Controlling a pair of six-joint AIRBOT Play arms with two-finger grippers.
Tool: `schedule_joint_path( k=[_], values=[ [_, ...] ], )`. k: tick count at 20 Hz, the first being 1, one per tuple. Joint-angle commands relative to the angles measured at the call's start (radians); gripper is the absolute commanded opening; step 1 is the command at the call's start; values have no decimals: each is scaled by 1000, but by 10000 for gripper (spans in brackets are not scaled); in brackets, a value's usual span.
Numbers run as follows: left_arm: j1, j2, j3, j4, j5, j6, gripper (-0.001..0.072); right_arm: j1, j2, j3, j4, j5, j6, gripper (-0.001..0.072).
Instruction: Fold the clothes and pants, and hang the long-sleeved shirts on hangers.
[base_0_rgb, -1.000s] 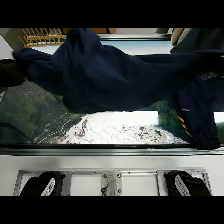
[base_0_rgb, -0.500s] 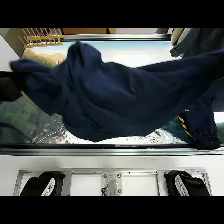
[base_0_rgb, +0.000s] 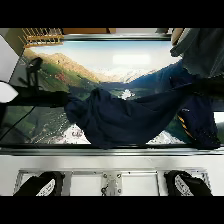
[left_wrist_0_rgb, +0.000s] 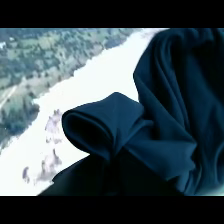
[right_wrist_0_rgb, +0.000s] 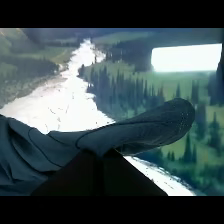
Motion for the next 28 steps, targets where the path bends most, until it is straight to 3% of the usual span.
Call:
schedule_joint_path(
  k=[1,2,3,4,5,6,8,11,16,18,24,25,27,28],
  values=[
    [-14,-191,0,-2,295,6,474,19,-151,-8,6,-114,8,11],
    [-10,-245,52,-2,311,3,704,25,-195,-8,18,-164,7,14],
    [4,-283,105,-5,296,-13,683,26,-238,-8,30,-206,8,48],
    [18,-310,156,-10,261,-39,683,23,-271,-8,36,-222,8,220],
    [31,-317,188,-8,229,-45,683,14,-294,-8,35,-222,3,480],
    [43,-311,202,-8,198,-45,683,4,-303,-8,35,-214,-3,602],
    [43,-266,155,-3,143,-42,683,-14,-284,-8,29,-190,-5,609],
    [-23,-153,-86,-25,112,-45,682,-17,-214,-10,10,-98,-54,608],
    [-275,-47,-521,-247,366,-40,682,-16,-97,-92,11,-71,-64,608],
    [-357,-76,-560,-300,439,-41,682,-17,-68,-140,13,-75,-64,608],
    [-422,-237,-421,-324,442,-41,680,-21,-5,-334,-11,-76,-82,609],
    [-422,-254,-396,-324,436,-41,533,-21,-1,-375,-26,-79,-82,609],
    [-417,-277,-358,-319,420,-41,70,-21,-2,-475,-64,-105,-78,609],
    [-406,-277,-345,-316,406,-40,13,-21,-3,-534,-71,-134,-59,609]
  ],
)
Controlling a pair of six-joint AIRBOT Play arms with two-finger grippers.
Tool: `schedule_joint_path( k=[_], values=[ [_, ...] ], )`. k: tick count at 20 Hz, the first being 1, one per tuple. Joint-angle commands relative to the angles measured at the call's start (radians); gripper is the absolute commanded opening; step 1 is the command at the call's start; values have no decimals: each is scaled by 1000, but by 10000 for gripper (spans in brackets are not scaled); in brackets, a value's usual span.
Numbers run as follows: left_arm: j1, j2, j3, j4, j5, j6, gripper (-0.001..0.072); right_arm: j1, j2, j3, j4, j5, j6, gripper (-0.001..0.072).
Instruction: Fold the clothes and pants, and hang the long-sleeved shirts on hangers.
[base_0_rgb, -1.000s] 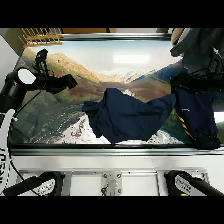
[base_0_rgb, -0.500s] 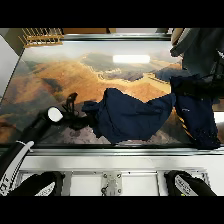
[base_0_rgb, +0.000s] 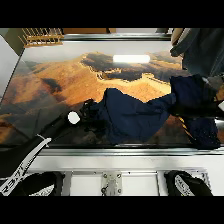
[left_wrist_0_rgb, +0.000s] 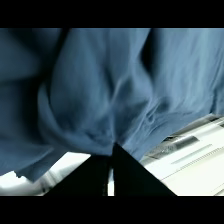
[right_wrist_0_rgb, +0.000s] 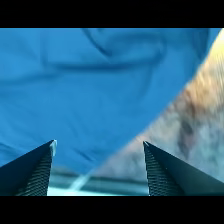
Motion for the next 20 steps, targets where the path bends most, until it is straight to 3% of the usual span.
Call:
schedule_joint_path(
  k=[1,3,5,9,14,15,16,18,20],
  values=[
    [18,-29,59,-4,-36,-1,13,-2,0,-185,-37,-73,53,609],
    [43,-26,79,-3,-71,6,13,-5,-36,-288,-32,-142,165,608],
    [58,-26,86,-5,-88,24,13,-4,-81,-372,30,-214,193,608],
    [57,-26,85,-4,-89,24,13,22,-182,-436,282,-285,64,608],
    [58,-26,85,-4,-87,24,13,173,-241,-435,363,-381,47,580],
    [58,-26,85,-4,-87,24,13,206,-241,-434,377,-408,47,489],
    [58,-26,85,-5,-87,24,13,230,-240,-431,388,-429,30,348],
    [58,-5,97,-1,-91,25,13,244,-235,-400,391,-411,-22,7],
    [82,64,167,16,-126,24,13,222,-194,-291,316,-315,-42,10]
  ],
)
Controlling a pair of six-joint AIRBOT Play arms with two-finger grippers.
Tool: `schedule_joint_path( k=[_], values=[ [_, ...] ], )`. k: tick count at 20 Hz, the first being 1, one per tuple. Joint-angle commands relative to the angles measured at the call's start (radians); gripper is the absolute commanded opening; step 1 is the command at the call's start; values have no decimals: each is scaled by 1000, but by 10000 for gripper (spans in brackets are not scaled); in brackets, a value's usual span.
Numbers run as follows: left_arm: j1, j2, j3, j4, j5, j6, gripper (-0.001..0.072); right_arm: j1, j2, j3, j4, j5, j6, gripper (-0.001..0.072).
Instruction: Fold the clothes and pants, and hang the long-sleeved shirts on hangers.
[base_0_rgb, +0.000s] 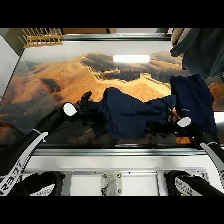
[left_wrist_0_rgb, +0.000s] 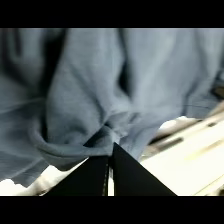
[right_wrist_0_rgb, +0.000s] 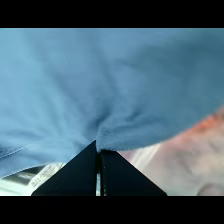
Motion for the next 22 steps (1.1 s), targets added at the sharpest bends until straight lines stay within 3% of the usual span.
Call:
schedule_joint_path(
  k=[1,5,10,15,18,22],
  values=[
    [40,108,118,13,-53,0,13,-7,63,180,-94,130,-44,10],
    [93,328,423,13,-73,-4,13,-31,205,669,-218,373,-40,10],
    [-6,512,671,14,96,-11,13,-30,339,1133,-138,301,6,10],
    [-166,539,808,16,209,-11,13,-30,441,1250,-18,77,5,10],
    [-227,481,935,23,204,-10,13,-30,482,1251,1,-6,5,10],
    [-248,378,1106,23,129,6,13,-30,491,1254,1,-15,5,10]
  ],
)
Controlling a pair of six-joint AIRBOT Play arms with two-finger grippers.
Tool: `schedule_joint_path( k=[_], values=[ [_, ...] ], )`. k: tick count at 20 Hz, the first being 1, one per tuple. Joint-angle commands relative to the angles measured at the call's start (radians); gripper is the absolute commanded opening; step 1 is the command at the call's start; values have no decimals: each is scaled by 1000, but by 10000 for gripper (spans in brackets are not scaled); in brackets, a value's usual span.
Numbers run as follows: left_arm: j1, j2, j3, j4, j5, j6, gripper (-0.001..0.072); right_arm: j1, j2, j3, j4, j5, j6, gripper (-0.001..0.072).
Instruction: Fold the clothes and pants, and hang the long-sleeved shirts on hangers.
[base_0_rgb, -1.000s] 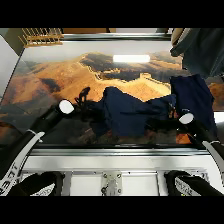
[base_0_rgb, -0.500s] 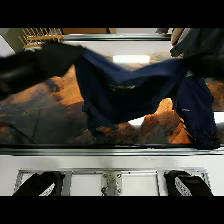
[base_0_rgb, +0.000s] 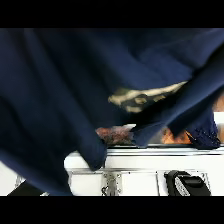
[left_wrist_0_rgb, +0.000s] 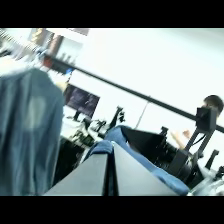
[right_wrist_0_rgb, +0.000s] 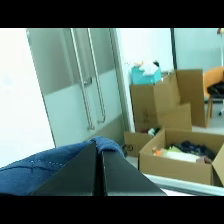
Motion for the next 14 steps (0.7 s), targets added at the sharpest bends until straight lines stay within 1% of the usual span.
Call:
schedule_joint_path(
  k=[1,3,5,7,8,11,12,13,14],
  values=[
    [-23,-90,155,3,-90,14,14,0,12,9,13,-38,0,10],
    [3,-145,214,8,-162,14,13,0,4,9,13,-37,0,10],
    [61,-171,192,49,-183,1,13,0,-30,8,13,-25,0,9],
    [161,-171,97,109,-189,-77,13,0,-81,8,13,5,0,10],
    [222,-171,36,128,-193,-103,13,0,-123,8,20,24,0,10],
    [381,-200,-145,130,-196,-114,13,50,-307,8,36,69,-1,9],
    [422,-230,-190,130,-201,-113,13,89,-380,8,30,68,-17,10],
    [451,-267,-227,132,-198,-106,13,135,-467,8,17,54,-58,9],
    [478,-312,-264,133,-175,-94,13,175,-550,8,-3,28,-80,9]
  ],
)
